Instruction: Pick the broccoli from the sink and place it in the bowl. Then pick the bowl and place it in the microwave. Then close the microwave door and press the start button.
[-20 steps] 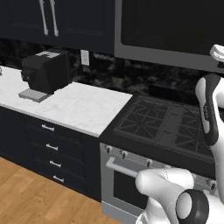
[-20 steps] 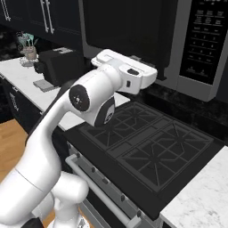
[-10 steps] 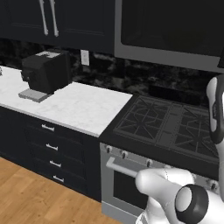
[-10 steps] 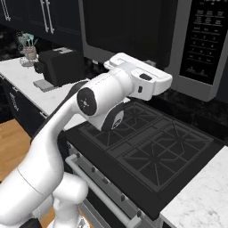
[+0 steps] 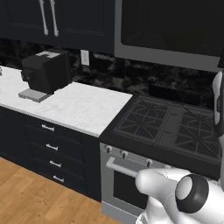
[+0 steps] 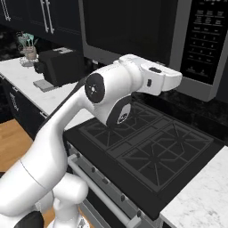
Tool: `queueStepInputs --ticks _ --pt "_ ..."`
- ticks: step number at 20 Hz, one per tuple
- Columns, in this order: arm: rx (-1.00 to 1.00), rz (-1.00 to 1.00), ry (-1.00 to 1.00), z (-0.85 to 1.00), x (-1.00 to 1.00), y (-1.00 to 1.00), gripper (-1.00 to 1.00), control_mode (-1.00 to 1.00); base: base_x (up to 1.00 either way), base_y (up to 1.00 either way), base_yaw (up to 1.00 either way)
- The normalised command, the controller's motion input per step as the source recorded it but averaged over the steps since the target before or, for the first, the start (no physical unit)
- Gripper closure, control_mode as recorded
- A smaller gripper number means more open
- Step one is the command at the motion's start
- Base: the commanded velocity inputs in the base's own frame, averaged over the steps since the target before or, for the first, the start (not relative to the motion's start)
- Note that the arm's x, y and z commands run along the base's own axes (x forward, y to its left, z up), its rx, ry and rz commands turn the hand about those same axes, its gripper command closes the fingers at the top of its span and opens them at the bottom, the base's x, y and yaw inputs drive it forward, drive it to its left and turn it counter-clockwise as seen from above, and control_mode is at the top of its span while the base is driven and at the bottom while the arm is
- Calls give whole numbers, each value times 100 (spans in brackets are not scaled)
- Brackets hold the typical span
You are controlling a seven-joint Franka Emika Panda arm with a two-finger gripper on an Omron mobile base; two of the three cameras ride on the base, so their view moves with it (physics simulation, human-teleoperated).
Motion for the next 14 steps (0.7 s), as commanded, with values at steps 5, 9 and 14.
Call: queueStepInputs --ticks 5,9,14 --pt "2 0 0 0 0 -27 100 -100 0 0 0" --pt "9 0 -2 0 0 -40 100 -100 0 0 0" --pt "7 0 0 0 0 -48 100 -100 0 0 0"
